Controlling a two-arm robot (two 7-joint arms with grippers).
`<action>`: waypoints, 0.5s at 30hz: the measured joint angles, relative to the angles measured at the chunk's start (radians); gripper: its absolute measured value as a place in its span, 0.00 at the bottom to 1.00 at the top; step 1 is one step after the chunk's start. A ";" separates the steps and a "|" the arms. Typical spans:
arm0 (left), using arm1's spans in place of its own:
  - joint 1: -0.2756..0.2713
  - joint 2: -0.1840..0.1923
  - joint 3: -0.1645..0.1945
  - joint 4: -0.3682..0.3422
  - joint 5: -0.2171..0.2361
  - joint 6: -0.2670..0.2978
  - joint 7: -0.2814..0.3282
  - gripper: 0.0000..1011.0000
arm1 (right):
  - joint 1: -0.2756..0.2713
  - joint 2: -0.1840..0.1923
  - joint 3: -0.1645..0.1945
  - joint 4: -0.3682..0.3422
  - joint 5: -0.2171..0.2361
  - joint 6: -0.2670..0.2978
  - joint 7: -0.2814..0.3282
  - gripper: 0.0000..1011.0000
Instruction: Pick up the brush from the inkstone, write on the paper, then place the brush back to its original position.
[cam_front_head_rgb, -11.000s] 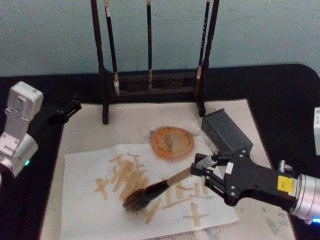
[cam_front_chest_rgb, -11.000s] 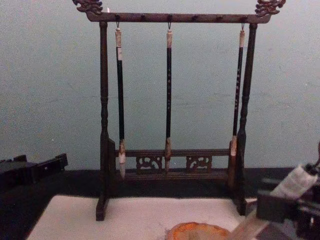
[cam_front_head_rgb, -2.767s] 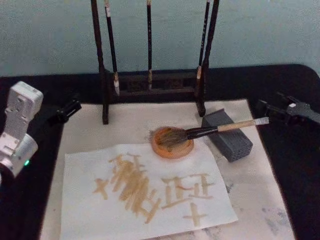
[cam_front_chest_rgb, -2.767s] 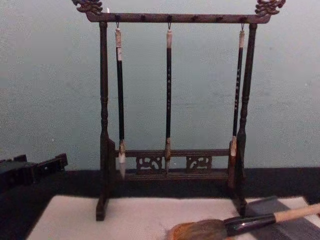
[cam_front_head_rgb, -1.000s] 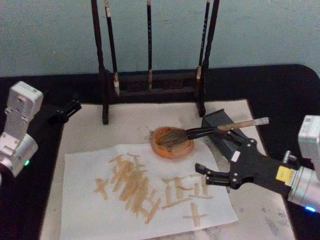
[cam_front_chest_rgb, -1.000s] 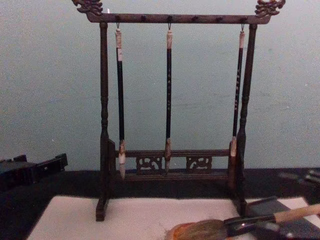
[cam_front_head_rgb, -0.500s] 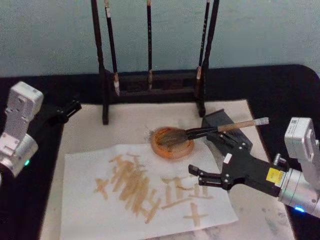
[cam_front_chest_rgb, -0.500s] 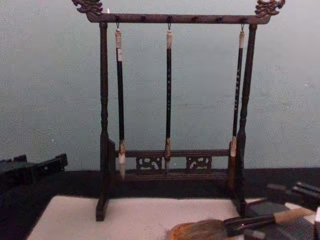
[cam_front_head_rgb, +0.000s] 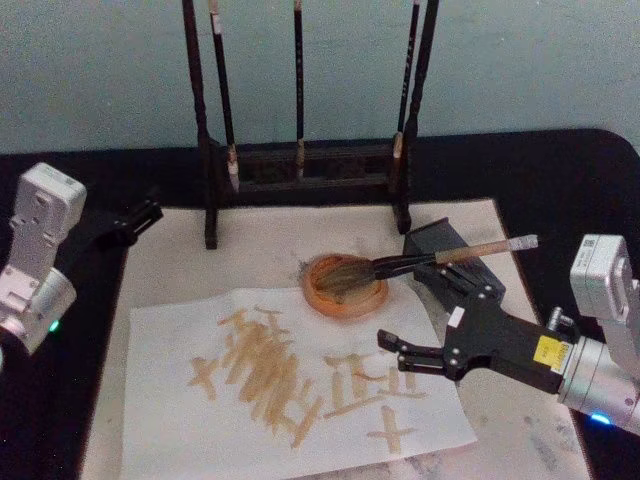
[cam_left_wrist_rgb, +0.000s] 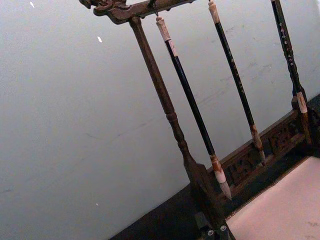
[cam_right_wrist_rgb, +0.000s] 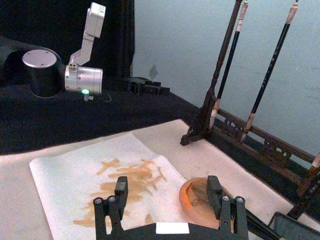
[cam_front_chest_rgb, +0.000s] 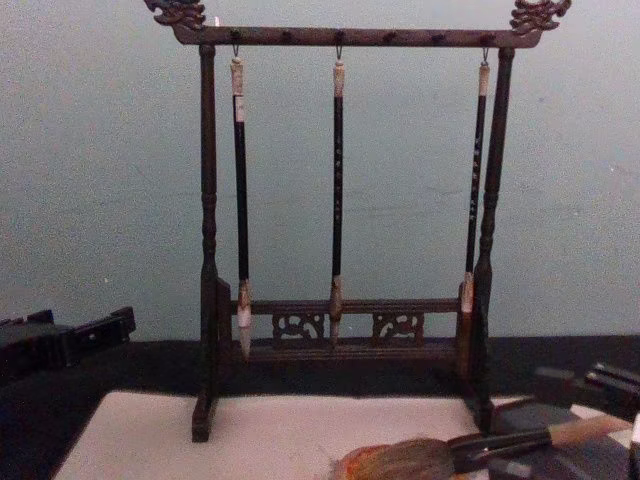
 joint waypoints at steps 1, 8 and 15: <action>0.000 0.000 0.000 0.000 0.000 0.000 0.000 0.99 | 0.000 0.000 0.000 0.000 0.000 0.000 0.000 1.00; 0.000 0.000 0.000 0.000 0.000 0.000 0.000 0.99 | 0.000 0.001 0.000 -0.001 0.001 0.000 0.001 1.00; 0.000 0.000 0.000 0.000 0.000 0.000 0.000 0.99 | 0.000 0.001 0.000 -0.001 0.002 0.000 0.001 1.00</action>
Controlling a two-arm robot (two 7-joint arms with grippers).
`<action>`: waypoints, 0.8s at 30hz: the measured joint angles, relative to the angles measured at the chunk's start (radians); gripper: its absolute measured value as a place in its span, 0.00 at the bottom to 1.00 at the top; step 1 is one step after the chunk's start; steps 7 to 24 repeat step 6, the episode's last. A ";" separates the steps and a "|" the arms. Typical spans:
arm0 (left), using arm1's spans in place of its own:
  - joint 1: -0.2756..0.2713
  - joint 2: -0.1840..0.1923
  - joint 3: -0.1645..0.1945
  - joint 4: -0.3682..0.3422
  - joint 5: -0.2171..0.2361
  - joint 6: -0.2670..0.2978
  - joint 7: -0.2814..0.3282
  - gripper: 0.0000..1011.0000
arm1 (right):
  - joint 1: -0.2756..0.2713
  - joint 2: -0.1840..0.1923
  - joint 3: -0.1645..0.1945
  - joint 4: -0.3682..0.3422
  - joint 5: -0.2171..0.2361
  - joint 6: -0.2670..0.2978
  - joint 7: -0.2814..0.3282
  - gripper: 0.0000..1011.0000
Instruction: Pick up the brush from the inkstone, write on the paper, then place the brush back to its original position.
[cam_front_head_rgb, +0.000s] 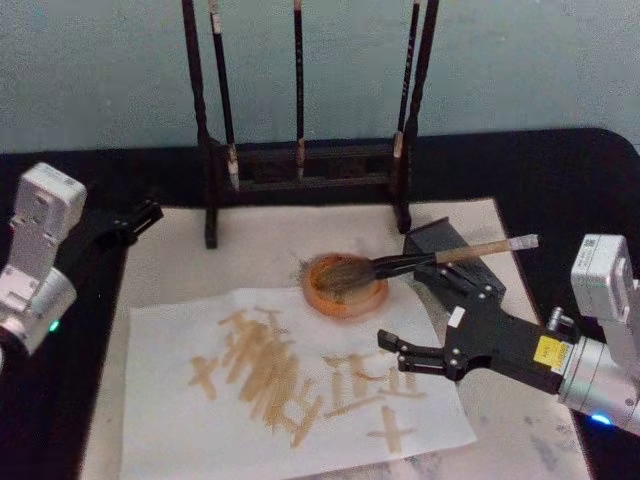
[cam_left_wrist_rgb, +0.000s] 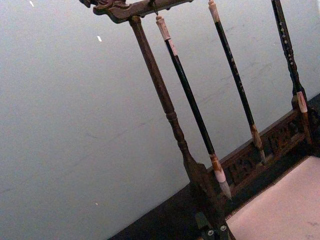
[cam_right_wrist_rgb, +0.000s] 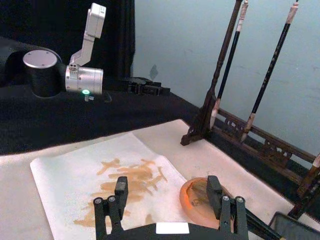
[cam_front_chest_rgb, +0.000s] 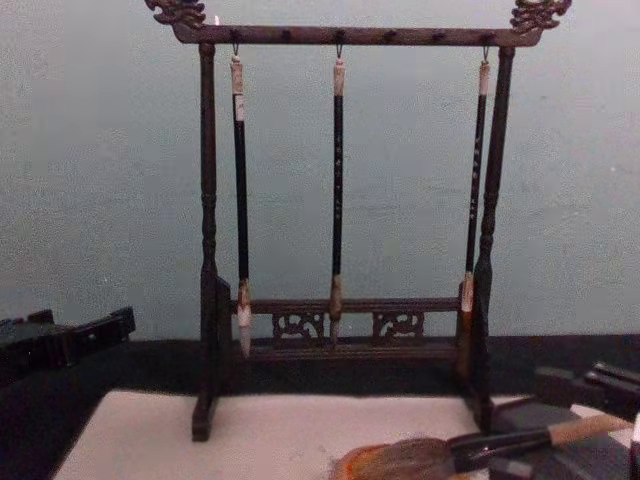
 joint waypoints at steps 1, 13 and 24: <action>0.000 0.000 0.000 0.000 0.000 0.000 0.000 0.99 | 0.000 0.000 0.000 0.000 0.000 0.000 0.000 1.00; 0.000 0.000 0.000 0.000 0.000 0.000 0.000 0.99 | 0.000 0.000 0.000 0.000 0.001 0.000 0.000 1.00; 0.000 0.000 0.000 0.000 0.000 0.000 0.000 0.99 | 0.000 0.000 0.000 0.000 0.001 0.000 0.000 1.00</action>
